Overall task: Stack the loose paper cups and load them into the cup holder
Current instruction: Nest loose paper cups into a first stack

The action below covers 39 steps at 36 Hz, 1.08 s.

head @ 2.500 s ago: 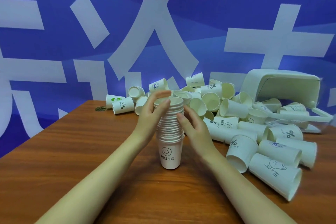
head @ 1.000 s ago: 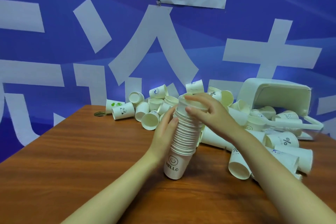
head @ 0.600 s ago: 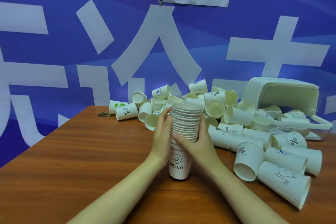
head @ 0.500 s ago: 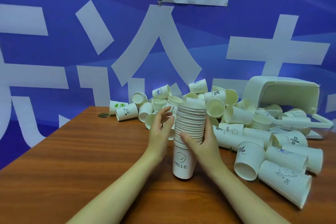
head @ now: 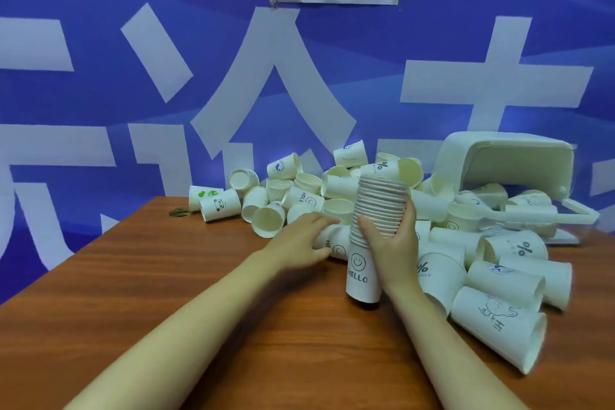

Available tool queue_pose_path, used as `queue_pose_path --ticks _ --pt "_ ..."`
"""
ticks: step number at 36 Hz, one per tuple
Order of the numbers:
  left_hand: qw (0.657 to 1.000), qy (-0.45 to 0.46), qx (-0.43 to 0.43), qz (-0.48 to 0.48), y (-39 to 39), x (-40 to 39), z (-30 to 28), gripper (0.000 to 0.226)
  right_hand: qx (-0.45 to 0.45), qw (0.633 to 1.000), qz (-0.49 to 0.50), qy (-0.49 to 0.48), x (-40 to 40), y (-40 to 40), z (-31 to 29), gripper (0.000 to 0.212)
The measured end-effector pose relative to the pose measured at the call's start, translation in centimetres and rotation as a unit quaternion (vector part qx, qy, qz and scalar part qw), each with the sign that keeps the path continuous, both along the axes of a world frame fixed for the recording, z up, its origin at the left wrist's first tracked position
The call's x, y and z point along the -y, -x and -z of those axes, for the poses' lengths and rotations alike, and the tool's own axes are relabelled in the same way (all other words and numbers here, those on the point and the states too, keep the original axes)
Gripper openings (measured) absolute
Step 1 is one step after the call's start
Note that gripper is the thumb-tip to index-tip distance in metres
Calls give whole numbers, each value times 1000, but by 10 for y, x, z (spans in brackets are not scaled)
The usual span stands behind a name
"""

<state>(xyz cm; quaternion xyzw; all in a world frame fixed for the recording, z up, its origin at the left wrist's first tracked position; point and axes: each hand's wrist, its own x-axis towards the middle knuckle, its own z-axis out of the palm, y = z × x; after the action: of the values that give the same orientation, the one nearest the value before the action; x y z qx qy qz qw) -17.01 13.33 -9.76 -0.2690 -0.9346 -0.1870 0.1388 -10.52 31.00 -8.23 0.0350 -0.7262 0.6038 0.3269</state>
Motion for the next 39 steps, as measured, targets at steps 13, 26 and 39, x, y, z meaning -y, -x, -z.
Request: queue_pose_path --ticks 13,26,39 --pt "997 37 -66 -13 18 -39 12 55 8 998 9 67 -7 14 -1 95" --pt "932 -340 95 -80 -26 0 0 45 29 998 -29 54 3 7 6 91" --pt "750 -661 15 3 -49 37 -50 74 -48 985 -146 -73 23 -18 7 57"
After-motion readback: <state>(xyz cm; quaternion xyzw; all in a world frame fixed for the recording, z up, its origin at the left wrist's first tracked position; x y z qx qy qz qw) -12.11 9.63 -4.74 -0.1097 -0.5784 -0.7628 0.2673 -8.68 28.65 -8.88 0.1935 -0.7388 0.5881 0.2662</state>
